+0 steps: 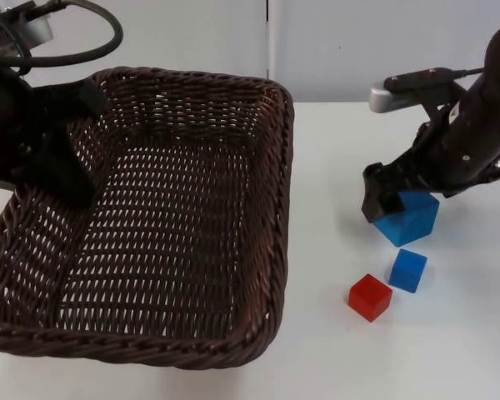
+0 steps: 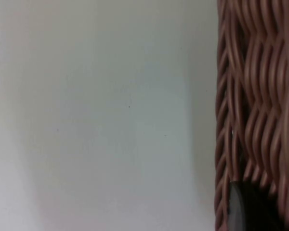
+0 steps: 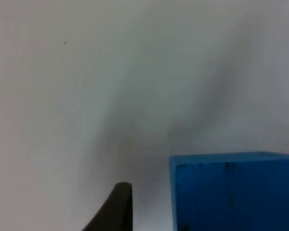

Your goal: Pick up the basket with the left hand and place the largest block into the basket with the right hand.

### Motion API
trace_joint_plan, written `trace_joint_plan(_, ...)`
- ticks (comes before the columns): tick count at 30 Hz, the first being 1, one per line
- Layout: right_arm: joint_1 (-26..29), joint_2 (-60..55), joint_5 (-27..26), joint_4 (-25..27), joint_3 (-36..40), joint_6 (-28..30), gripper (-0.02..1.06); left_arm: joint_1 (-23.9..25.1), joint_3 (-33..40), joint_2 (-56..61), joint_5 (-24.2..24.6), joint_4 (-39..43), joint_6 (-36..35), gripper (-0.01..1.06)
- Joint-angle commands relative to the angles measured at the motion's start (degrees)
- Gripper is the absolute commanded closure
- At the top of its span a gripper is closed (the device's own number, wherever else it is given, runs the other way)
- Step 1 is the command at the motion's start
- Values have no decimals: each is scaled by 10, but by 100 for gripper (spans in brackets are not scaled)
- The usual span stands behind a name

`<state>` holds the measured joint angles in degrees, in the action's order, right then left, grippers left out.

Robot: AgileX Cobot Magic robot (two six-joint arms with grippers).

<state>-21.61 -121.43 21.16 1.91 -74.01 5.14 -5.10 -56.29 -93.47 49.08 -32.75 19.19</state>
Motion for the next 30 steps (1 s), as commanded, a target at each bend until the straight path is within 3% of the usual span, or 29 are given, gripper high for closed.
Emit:
trace_joint_plan(1,-4,-3,-21,3,-5,4,0,-2,0,9,-1,-13,-2,105)
trace_joint_plan(25,-29,-32,-54,10,-5,4,0,-2,0,9,-1,-13,-2,105)
trace_joint_plan(30,-29,-32,-46,-5,-5,0,10,-2,0,9,1,-13,-2,105)
